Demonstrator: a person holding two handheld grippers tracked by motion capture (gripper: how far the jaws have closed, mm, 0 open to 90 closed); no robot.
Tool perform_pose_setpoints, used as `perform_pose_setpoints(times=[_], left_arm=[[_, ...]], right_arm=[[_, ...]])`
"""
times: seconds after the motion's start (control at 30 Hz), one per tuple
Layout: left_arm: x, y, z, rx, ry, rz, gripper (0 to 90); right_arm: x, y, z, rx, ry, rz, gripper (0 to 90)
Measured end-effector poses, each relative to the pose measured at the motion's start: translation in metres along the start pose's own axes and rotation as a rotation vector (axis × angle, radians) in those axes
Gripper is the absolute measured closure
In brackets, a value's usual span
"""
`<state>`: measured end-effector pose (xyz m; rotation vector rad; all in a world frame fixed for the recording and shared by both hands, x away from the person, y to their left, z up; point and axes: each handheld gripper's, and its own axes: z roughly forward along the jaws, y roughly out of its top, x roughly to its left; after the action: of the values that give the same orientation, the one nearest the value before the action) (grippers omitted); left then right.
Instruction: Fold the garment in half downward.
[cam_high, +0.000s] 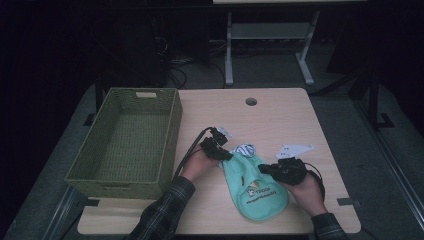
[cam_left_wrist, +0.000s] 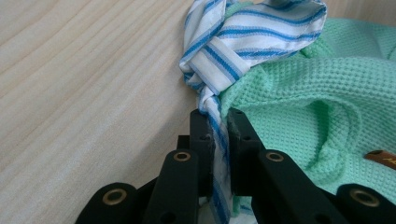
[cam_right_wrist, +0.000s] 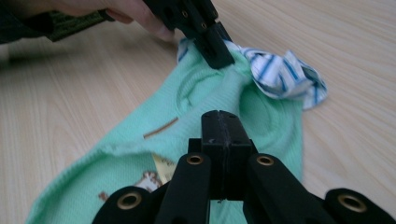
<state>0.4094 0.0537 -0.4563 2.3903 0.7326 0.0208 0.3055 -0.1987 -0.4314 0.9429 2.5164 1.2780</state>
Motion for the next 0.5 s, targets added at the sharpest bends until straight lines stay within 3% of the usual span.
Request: perform_pose_setpoints(times=[0.1, 0.17, 0.33, 0.47, 0.5], left_arm=[[0.000, 0.000, 0.000, -0.004, -0.003, 0.000, 82.4], [0.001, 0.000, -0.001, -0.002, -0.001, 0.022, 82.4], [0.001, 0.000, -0.006, -0.014, 0.001, 0.025, 82.5], [-0.001, 0.002, -0.013, -0.061, -0.005, 0.008, 82.5], [-0.001, 0.003, -0.016, -0.061, -0.005, 0.021, 82.5]], right_arm=[[0.001, 0.004, 0.009, 0.005, 0.011, -0.004, 89.7], [0.001, 0.005, 0.017, 0.015, 0.016, -0.010, 89.7], [0.000, 0.004, 0.036, 0.065, 0.025, 0.000, 89.8], [-0.003, 0.000, 0.044, 0.089, 0.027, 0.007, 89.8], [-0.003, -0.001, 0.046, 0.098, 0.029, 0.011, 89.7]])
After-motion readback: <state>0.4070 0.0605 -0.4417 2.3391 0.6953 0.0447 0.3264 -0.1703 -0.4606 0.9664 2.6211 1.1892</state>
